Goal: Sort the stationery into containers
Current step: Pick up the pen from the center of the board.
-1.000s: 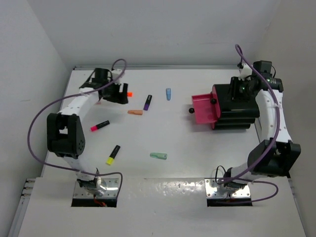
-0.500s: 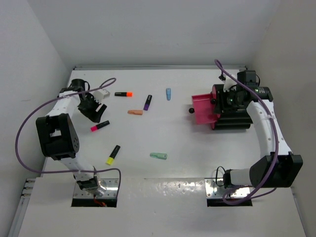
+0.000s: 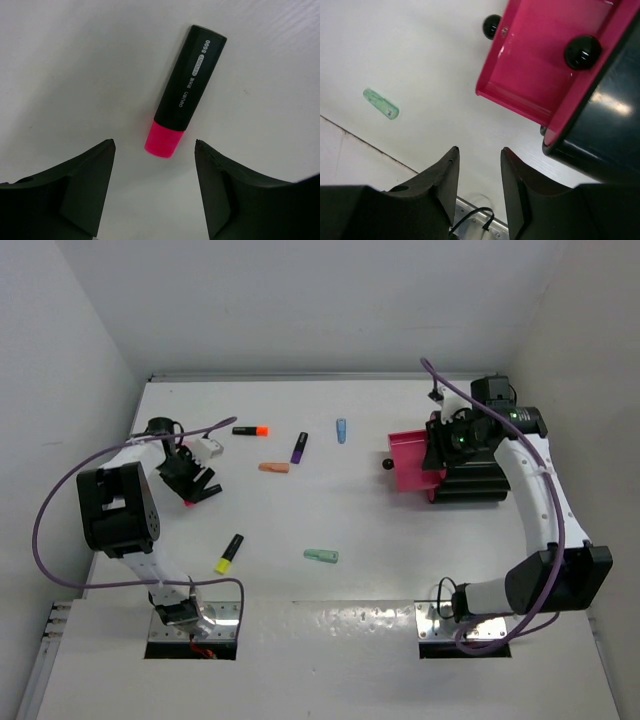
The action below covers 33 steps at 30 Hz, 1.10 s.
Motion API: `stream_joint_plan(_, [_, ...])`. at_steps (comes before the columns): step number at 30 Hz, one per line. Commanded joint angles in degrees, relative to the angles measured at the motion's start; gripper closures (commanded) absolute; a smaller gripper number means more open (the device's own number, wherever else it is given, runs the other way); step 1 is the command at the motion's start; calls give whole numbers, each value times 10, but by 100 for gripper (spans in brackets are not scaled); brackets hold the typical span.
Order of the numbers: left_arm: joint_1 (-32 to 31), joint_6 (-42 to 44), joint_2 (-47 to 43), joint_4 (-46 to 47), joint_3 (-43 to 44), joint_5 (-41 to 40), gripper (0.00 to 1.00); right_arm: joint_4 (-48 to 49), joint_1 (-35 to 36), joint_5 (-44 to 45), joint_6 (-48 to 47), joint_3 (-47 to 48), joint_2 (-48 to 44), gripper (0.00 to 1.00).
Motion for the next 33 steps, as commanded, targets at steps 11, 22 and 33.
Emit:
stream_joint_plan(11, [22,18,60,25,3,27,62,83,100,27,-102,-1,-50,57])
stream_joint_plan(22, [5,-16,71,-152,128,250,93,238,224,57,-207,-89,-118,43])
stream_joint_plan(33, [-107,5,40,-333,194,419,100,450,371,41,-353,-211,-117,44])
